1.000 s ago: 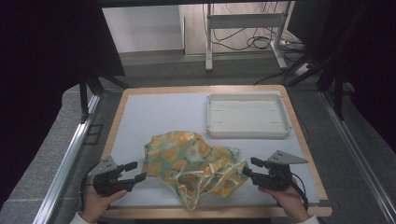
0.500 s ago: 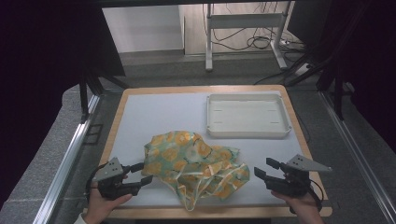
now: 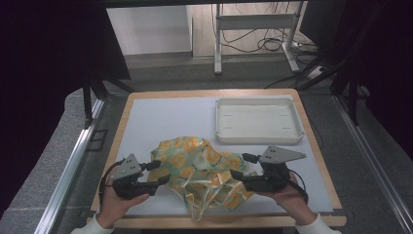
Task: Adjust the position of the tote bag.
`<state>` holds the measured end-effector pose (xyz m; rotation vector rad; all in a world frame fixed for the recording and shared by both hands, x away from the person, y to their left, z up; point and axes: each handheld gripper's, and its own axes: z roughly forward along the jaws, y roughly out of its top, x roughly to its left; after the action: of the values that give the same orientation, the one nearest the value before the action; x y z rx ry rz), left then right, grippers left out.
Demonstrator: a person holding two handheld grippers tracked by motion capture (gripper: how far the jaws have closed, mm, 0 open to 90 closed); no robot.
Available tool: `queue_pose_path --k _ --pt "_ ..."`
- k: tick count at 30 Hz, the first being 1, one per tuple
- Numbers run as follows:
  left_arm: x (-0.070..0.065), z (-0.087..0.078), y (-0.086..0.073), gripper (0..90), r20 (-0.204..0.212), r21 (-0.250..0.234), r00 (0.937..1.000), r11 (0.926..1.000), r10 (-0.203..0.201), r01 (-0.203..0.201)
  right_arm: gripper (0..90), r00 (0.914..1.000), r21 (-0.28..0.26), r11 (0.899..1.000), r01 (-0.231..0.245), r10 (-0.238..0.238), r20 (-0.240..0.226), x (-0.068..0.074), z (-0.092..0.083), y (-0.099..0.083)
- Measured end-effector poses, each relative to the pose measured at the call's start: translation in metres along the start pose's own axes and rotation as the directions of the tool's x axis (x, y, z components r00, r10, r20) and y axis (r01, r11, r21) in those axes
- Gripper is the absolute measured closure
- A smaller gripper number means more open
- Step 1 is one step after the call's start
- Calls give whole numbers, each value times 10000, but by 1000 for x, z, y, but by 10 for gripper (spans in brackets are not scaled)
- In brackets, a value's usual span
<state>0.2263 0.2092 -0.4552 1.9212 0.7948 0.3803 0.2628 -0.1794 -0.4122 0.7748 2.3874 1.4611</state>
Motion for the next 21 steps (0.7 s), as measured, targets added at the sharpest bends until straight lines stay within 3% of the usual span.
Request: queue_pose_path --k 1,6,14,18,21 --pt "0 -1 -1 402 -47 -5 10000 10000 22 -22 309 10000 0 10000 0 0 0 0 0 0" --pt "7 -1 -10 403 -10 146 9994 9993 -334 334 285 9985 1033 9946 -72 127 -525 2 28 -15" --pt "8 8 -20 402 183 570 9990 9976 -404 393 256 9969 1774 9841 88 53 -787 9 40 -29" --pt "9 9 -21 402 187 609 9989 9972 -441 429 291 9976 1890 9818 163 -34 -685 9 47 -32" --pt "10 10 -23 400 184 645 9987 9968 -482 469 383 9978 1884 9820 143 -17 -670 8 53 -34"
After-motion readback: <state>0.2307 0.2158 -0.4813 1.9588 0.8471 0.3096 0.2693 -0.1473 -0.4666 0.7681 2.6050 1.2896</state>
